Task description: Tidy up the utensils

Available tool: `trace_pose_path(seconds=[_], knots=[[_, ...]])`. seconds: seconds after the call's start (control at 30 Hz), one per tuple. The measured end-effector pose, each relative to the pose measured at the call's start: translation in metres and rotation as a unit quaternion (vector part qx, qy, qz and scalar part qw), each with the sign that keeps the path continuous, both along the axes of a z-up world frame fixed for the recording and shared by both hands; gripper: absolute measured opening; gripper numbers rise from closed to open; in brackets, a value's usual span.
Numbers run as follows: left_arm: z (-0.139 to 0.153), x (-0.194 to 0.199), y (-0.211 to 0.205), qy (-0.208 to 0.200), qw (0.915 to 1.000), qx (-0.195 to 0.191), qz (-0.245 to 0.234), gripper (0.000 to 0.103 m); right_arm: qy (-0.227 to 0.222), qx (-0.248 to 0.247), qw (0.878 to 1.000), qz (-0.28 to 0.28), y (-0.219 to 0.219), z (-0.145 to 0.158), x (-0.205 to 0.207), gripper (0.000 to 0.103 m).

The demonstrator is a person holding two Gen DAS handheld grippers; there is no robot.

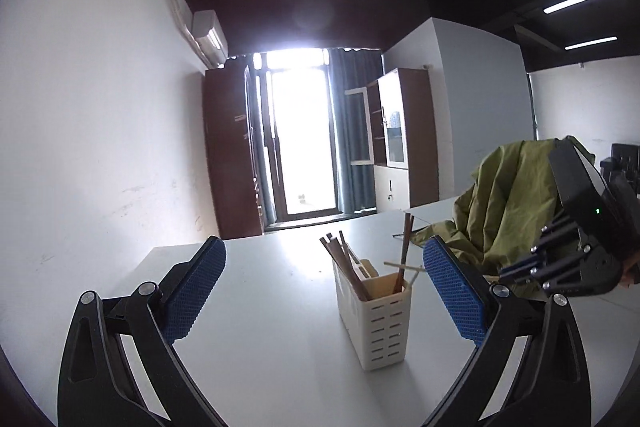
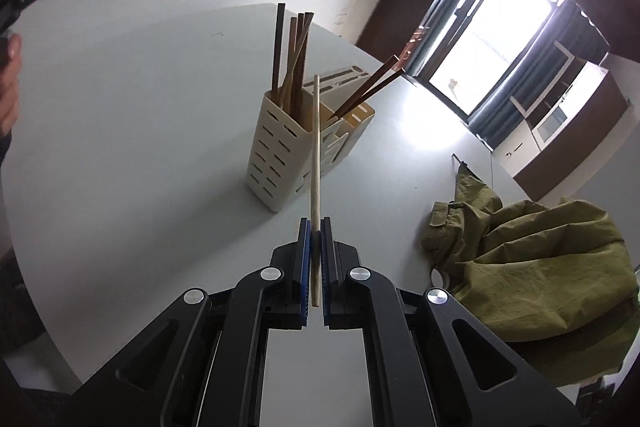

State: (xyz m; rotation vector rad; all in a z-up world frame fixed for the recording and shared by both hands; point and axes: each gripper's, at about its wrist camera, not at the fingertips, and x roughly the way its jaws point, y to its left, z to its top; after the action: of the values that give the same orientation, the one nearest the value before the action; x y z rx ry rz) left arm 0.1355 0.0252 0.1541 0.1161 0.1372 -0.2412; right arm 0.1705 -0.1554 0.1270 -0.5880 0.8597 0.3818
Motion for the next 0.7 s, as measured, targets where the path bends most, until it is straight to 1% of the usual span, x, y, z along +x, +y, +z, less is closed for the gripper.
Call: trace_pose_path(seconds=[0.1,0.17,0.23,0.27,0.3,0.37,0.43,0.53,0.57,0.63,0.7], knots=[[0.015,0.03,0.007,0.007,0.9991,-0.035,0.025,0.097,0.053,-0.041,0.998,0.023,0.013,-0.003,0.019,0.005],[0.02,0.046,0.012,0.005,0.998,-0.049,0.04,0.097,0.069,-0.085,0.993,0.032,0.022,-0.001,0.033,0.005],[0.023,0.056,0.018,0.003,0.9963,-0.067,0.054,0.097,0.08,-0.124,0.988,0.037,0.029,0.006,0.048,0.005],[0.022,0.061,0.022,0.003,0.9952,-0.078,0.059,0.097,0.094,-0.137,0.985,0.043,0.033,0.009,0.055,0.005],[0.022,0.066,0.024,0.002,0.9943,-0.088,0.061,0.097,0.112,-0.15,0.981,0.048,0.036,0.011,0.062,0.005],[0.019,0.073,0.028,0.003,0.9928,-0.099,0.066,0.097,0.157,-0.16,0.973,0.055,0.041,0.01,0.075,0.005],[0.014,0.079,0.03,0.003,0.9925,-0.102,0.067,0.097,0.196,-0.181,0.962,0.06,0.045,0.004,0.084,0.005],[0.005,0.082,0.033,-0.006,0.994,-0.088,0.064,0.097,0.228,-0.215,0.947,0.064,0.05,-0.004,0.096,0.005],[0.002,0.083,0.036,-0.013,0.9934,-0.092,0.067,0.097,0.236,-0.221,0.944,0.066,0.052,-0.004,0.102,0.005],[0.002,0.092,0.041,0.001,0.994,-0.091,0.061,0.097,0.239,-0.23,0.941,0.061,0.059,0.0,0.114,0.005],[0.002,0.096,0.048,0.011,0.9931,-0.1,0.06,0.097,0.236,-0.233,0.941,0.059,0.064,0.004,0.125,0.006]])
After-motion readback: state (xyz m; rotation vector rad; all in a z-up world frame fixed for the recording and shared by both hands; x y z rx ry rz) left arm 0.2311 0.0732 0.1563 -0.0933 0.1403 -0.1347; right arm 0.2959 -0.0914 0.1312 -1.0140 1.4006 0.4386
